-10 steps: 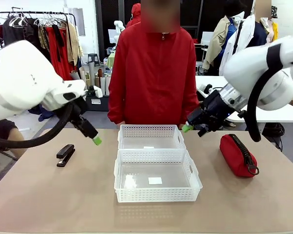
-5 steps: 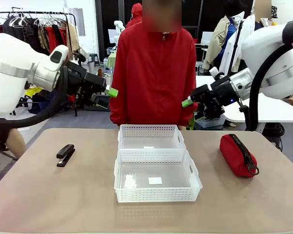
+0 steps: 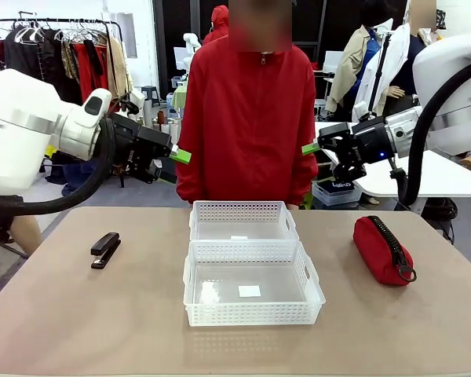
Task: Distribute items into two baskets.
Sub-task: Pick up the Pencil pouch that the person points to.
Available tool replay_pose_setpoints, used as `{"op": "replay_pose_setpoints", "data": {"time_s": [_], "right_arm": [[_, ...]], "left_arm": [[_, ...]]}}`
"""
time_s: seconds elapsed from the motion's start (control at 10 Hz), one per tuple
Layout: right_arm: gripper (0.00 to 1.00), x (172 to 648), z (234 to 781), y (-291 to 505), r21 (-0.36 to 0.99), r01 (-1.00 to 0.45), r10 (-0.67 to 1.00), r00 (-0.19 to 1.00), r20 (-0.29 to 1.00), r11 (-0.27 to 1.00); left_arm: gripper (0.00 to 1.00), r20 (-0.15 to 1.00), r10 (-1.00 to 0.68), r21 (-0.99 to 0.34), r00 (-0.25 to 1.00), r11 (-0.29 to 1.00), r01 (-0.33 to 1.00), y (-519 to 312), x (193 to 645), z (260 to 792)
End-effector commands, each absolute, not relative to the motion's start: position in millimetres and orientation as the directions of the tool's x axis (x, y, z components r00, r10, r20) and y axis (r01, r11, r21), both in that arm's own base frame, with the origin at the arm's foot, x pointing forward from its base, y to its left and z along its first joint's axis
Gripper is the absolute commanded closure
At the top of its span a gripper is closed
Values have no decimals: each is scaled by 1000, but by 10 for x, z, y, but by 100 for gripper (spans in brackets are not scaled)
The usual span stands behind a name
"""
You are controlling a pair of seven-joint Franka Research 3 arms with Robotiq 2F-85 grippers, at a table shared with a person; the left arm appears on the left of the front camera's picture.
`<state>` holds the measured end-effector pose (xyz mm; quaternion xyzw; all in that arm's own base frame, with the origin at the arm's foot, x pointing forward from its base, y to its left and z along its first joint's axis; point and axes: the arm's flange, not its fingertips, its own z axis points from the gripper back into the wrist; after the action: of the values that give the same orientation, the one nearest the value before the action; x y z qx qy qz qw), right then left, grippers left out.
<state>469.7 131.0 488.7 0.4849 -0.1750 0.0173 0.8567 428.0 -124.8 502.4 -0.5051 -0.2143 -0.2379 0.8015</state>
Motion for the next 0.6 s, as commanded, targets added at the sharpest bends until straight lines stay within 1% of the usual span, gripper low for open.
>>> {"op": "replay_pose_setpoints", "data": {"time_s": [0.0,0.1,0.2,0.3,0.5], "right_arm": [[0,4666,4889,1369,812,-207,-119,940,320,545],[0,4666,4889,1369,812,-207,-119,940,320,545],[0,4683,4883,1362,821,-206,-128,939,319,533],[0,4757,5003,1255,896,-161,-165,955,247,413],[0,4808,5117,1127,936,-92,-191,968,164,339]], "left_arm": [[0,581,-133,-726,803,362,585,-1235,4265,5112],[0,584,-165,-708,795,377,598,-1248,4280,5024],[0,462,-184,-792,867,354,497,-1268,4326,5104],[0,403,-176,-836,898,329,439,-1265,4330,5193],[0,323,-138,-904,936,248,349,-1232,4325,5372]]}}
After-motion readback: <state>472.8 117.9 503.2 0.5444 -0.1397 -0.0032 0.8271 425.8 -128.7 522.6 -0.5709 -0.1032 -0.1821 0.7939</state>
